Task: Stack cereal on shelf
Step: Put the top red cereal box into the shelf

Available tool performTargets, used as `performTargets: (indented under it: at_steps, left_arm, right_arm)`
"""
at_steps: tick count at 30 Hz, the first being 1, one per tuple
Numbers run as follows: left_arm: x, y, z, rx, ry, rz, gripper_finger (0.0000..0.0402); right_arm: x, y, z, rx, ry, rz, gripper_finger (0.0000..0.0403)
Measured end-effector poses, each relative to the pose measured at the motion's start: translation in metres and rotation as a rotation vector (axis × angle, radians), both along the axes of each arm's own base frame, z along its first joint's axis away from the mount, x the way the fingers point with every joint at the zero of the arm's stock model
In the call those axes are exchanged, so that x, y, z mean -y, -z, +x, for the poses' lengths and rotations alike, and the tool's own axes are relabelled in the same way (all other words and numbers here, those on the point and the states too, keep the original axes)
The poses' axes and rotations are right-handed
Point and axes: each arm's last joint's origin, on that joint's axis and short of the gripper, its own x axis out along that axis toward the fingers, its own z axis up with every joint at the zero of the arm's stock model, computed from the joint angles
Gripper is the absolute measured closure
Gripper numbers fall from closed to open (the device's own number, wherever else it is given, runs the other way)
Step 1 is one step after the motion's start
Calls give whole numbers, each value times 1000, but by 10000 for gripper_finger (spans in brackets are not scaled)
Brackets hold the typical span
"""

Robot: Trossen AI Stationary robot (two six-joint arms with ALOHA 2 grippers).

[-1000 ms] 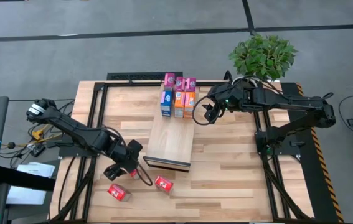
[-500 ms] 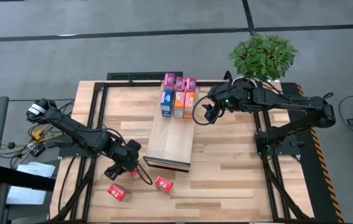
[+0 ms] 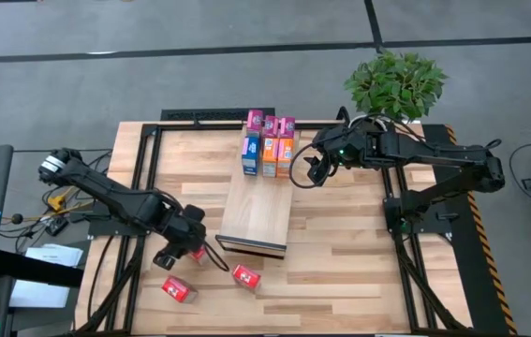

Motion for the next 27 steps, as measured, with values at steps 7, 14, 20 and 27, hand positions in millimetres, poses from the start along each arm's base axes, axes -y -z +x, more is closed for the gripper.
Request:
performTargets:
  at_steps: [7,14,20,27]
  left_arm:
    - [-8,-58,-17,-69,-146,-20,236]
    - [-21,-123,-22,154,-481,71,236]
    - [-40,-160,-15,453,-754,145,236]
    - [-56,-174,15,618,-827,19,236]
  right_arm:
    - [0,0,0,0,0,0,158]
    - [0,0,0,0,0,0,158]
    - [0,0,0,2,0,0,158]
    - [0,0,0,4,0,-1,158]
